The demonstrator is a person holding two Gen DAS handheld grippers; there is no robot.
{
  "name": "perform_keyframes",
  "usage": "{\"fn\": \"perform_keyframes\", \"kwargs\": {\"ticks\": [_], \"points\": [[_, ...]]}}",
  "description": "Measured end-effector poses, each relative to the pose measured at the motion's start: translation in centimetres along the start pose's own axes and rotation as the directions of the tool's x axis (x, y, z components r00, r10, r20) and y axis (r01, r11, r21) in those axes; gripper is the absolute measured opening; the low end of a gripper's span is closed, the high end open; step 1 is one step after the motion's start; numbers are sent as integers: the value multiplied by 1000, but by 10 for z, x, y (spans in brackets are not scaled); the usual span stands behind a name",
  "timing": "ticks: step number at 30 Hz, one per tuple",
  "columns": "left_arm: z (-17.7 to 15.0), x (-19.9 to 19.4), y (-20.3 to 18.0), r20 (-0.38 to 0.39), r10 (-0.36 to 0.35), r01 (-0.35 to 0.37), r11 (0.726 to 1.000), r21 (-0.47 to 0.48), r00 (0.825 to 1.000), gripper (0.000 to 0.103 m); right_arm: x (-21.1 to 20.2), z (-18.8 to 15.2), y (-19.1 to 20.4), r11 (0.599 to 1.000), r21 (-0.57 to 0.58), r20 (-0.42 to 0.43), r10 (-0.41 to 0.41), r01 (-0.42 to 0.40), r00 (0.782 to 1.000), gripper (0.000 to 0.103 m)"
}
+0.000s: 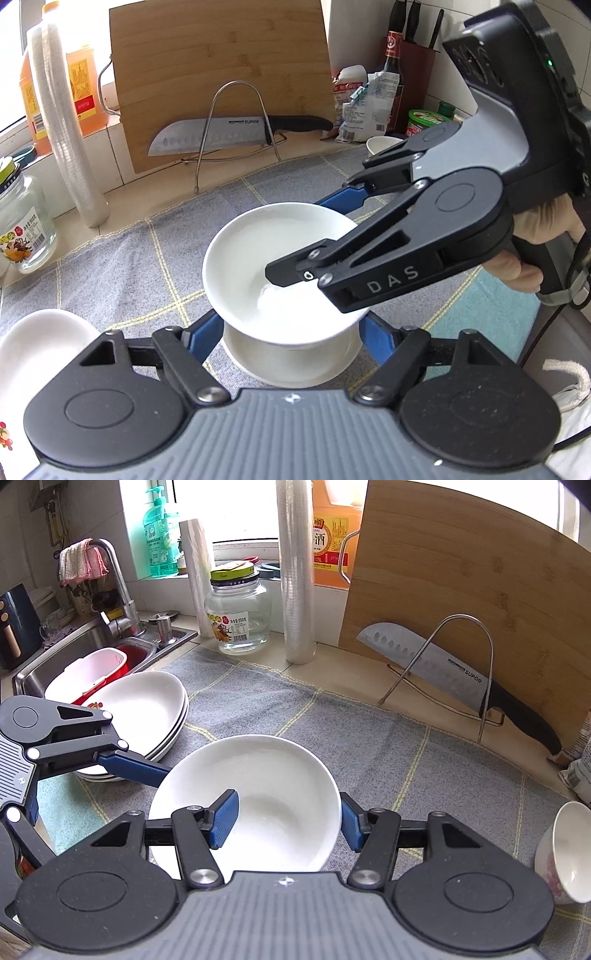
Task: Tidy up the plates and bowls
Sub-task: 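Carry the pink-flowered bowl with the right tool over the plain white bowl, then lower the pink-flowered bowl into the white bowl and open the right tool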
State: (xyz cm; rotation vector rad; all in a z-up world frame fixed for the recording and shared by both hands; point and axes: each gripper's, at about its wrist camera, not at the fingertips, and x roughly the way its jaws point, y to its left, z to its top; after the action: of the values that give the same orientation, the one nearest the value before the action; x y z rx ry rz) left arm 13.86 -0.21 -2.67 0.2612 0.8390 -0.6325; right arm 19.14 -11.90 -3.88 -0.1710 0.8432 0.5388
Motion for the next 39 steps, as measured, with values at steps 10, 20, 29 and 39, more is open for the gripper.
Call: {"fn": "perform_keyframes", "kwargs": {"ticks": [10,20,29,39], "points": [[-9,-2,-1,-15,2,-2,1000,-4,1000,80,5,-5,8,1000,-2,-22,11,-11,1000,64],[-17,4,-4,-30,3,-3,1000,2,1000,80,12,-12,10,1000,6,-39,14,-14,999,64],[-19,9,-4,-39,0,0,1000,-2,999,80,14,-15,9,1000,5,-36,16,-15,999,65],[-23,1,0,-17,11,-11,1000,-14,1000,92,7,-16,10,999,26,12,32,-32,999,96]]}}
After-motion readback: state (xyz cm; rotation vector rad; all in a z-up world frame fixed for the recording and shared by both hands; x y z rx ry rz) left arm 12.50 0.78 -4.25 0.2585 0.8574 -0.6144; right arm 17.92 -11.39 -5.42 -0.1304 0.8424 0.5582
